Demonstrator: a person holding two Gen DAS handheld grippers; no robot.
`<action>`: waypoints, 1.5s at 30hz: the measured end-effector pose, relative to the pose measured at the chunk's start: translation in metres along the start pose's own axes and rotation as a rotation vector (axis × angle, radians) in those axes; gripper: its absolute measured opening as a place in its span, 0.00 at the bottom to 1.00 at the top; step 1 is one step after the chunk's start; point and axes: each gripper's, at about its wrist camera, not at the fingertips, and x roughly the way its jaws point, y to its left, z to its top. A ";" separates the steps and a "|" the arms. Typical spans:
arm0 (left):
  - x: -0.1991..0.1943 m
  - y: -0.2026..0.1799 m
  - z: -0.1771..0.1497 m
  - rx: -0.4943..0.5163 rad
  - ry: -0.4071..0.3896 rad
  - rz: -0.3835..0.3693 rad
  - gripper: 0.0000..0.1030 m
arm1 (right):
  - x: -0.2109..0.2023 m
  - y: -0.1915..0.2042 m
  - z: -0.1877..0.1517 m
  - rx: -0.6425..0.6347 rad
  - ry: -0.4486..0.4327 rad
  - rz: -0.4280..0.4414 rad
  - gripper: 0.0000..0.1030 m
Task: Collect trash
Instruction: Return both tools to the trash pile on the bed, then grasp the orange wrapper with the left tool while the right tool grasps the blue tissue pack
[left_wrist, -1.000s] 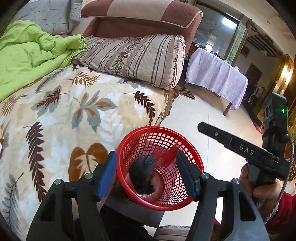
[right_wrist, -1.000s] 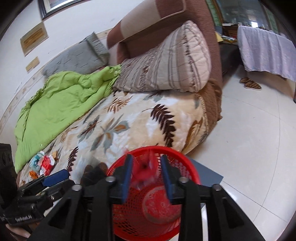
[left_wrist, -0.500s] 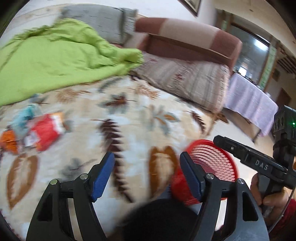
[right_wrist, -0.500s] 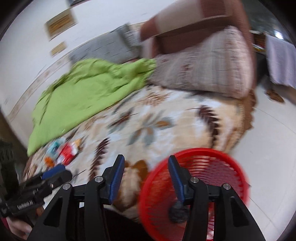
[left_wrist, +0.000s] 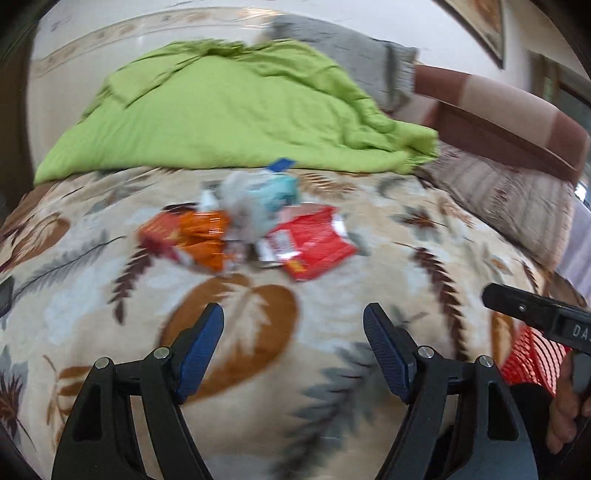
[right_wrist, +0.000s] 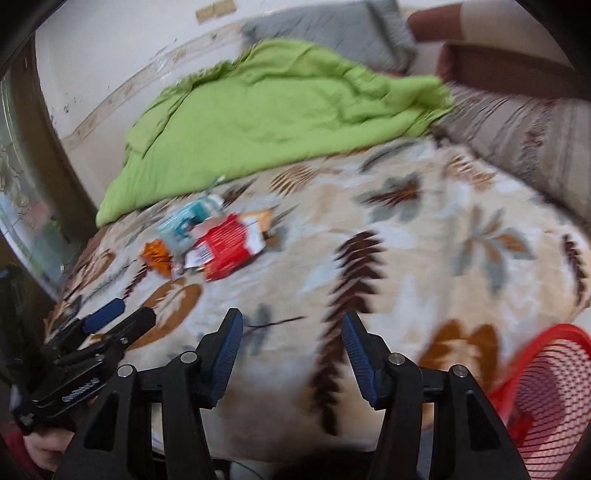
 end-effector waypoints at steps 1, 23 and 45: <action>0.004 0.013 0.003 -0.037 0.001 0.012 0.75 | 0.005 0.003 0.001 -0.002 0.005 0.000 0.58; 0.105 0.088 0.057 -0.254 0.054 -0.006 0.43 | 0.015 0.014 0.003 -0.019 -0.012 0.007 0.58; 0.024 0.128 0.047 -0.271 -0.056 0.020 0.32 | 0.120 0.113 0.079 0.046 0.133 0.201 0.68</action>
